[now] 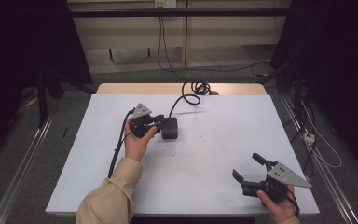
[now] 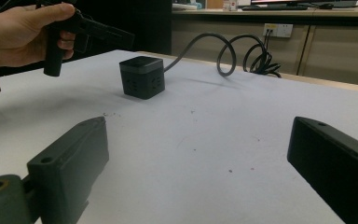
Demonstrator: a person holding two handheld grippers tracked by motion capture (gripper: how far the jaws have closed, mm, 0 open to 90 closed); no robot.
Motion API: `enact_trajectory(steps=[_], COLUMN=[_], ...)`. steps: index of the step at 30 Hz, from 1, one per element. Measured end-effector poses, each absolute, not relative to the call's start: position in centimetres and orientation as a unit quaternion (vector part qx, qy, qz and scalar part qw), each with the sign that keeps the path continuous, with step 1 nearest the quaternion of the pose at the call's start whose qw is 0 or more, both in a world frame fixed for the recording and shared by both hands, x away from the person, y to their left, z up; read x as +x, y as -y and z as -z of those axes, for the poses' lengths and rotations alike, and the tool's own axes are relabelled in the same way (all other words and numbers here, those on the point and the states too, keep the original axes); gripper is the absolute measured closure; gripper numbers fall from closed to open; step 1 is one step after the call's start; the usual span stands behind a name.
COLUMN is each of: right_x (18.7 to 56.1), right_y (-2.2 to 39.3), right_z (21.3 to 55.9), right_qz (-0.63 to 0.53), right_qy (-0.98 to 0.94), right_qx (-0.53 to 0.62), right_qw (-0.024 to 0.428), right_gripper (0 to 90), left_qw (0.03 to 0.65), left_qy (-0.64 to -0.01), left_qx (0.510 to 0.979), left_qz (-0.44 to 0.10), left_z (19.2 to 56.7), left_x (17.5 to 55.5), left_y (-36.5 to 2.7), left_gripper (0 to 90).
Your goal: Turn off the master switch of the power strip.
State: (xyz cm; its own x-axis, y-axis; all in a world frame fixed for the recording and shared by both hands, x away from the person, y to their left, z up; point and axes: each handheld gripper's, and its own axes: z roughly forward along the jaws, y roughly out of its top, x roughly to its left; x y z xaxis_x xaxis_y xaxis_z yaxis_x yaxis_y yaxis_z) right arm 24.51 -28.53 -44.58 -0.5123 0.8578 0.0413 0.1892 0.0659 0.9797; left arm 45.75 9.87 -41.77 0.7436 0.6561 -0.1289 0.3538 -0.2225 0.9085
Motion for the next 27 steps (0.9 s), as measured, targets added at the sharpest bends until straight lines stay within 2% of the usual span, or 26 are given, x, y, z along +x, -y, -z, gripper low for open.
enact_trajectory(steps=[19,27], right_x=[24.51,24.51], right_y=[28.5,28.51], right_z=[44.55,44.55], right_qz=[-0.559,-0.559], right_qy=[-0.667,-0.667], right_qx=[0.391,0.391], right_qw=[0.299,0.299], right_gripper=[5.3,5.3], left_qw=[0.518,0.517], left_qy=[-0.322,-0.32], left_qx=[0.781,0.783], left_qz=[-0.136,-0.131], left_z=[42.04,42.18], left_x=[45.92,45.97], left_y=[-9.47,-9.26], left_gripper=[84.6,86.7])
